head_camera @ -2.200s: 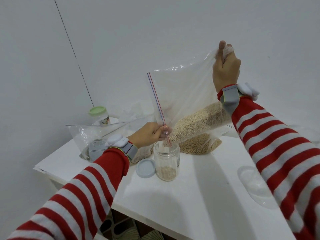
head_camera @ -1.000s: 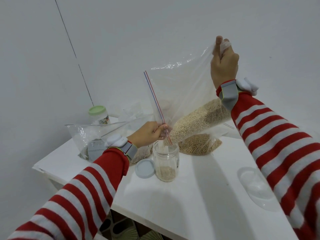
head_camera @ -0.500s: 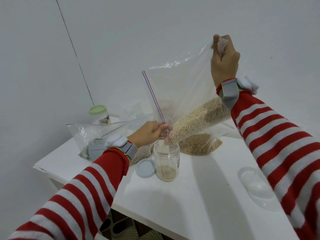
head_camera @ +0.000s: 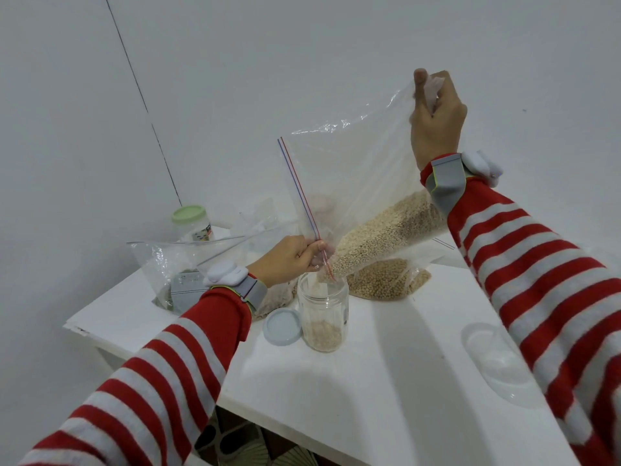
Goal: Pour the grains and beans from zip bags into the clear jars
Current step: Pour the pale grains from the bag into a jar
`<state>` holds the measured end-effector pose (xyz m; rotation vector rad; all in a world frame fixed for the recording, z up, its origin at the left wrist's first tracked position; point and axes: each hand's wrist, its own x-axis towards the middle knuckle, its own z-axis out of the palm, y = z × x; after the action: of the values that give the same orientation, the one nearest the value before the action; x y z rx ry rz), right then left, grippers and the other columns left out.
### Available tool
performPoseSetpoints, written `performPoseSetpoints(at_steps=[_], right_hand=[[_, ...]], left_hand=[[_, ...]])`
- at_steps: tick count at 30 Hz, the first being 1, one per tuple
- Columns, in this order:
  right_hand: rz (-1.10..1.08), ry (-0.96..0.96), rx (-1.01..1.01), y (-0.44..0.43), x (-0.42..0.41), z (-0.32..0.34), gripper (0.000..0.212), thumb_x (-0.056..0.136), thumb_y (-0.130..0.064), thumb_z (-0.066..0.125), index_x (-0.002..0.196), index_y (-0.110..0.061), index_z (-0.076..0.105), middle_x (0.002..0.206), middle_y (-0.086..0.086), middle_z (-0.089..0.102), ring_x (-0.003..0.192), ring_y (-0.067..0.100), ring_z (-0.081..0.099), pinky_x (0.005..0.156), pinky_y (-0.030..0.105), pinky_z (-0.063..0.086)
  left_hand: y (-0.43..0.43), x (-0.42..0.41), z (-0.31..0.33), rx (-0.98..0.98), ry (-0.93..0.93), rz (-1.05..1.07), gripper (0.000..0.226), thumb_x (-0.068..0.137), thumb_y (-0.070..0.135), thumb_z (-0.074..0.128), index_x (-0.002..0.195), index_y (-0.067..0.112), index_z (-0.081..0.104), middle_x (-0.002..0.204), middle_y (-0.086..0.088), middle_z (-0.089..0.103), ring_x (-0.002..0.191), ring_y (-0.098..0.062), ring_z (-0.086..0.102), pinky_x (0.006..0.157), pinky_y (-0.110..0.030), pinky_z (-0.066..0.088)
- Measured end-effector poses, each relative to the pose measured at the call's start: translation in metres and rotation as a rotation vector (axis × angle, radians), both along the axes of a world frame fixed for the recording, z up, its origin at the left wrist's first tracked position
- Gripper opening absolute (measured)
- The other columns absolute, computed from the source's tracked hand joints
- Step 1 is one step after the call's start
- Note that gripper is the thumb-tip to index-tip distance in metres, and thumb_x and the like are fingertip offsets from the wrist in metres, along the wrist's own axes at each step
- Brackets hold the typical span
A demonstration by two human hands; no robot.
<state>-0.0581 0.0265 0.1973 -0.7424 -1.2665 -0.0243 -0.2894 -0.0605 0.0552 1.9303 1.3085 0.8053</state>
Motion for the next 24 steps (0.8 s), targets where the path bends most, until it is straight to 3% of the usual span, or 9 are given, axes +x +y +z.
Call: performPoseSetpoints(at_steps=[11,16,20,24], right_hand=[[-0.008,0.006,-0.028,0.0067,0.0015,-0.0053,0.049,0.090,-0.066,0.043,0.064,-0.028,0.026,0.058,-0.002,0.022,0.054,0.041,0.032,0.045,0.048,0.033],[0.009,-0.002,-0.012,0.0073,0.0011,-0.0037,0.047,0.092,-0.063,0.045,0.064,-0.029,0.026,0.058,-0.007,0.021,0.053,0.041,0.030,0.045,0.048,0.032],[-0.008,-0.018,-0.013,0.0066,0.0002,-0.0030,0.047,0.091,-0.063,0.044,0.064,-0.029,0.027,0.057,-0.007,0.021,0.054,0.041,0.031,0.045,0.046,0.034],[-0.024,-0.021,-0.009,0.0060,-0.0005,-0.0015,0.048,0.091,-0.064,0.044,0.064,-0.029,0.026,0.058,-0.008,0.021,0.055,0.040,0.030,0.046,0.046,0.034]], left_hand=[[0.0017,-0.0018,-0.0023,-0.006,0.015,-0.007,0.031,0.106,0.020,0.037,0.110,0.009,0.066,0.107,-0.017,0.072,0.099,-0.021,0.071,0.091,-0.037,0.056],[0.0015,-0.0018,-0.0024,-0.005,0.004,-0.012,0.032,0.106,0.019,0.037,0.111,0.005,0.065,0.107,-0.017,0.072,0.098,-0.018,0.071,0.090,-0.034,0.057],[0.0012,-0.0007,-0.0013,-0.006,-0.021,-0.005,0.029,0.106,0.018,0.037,0.108,0.009,0.065,0.106,-0.016,0.071,0.086,-0.005,0.070,0.085,-0.024,0.057],[0.0019,-0.0012,-0.0011,-0.024,-0.034,0.001,0.031,0.106,0.019,0.037,0.110,0.009,0.065,0.107,-0.014,0.071,0.090,-0.007,0.070,0.087,-0.026,0.056]])
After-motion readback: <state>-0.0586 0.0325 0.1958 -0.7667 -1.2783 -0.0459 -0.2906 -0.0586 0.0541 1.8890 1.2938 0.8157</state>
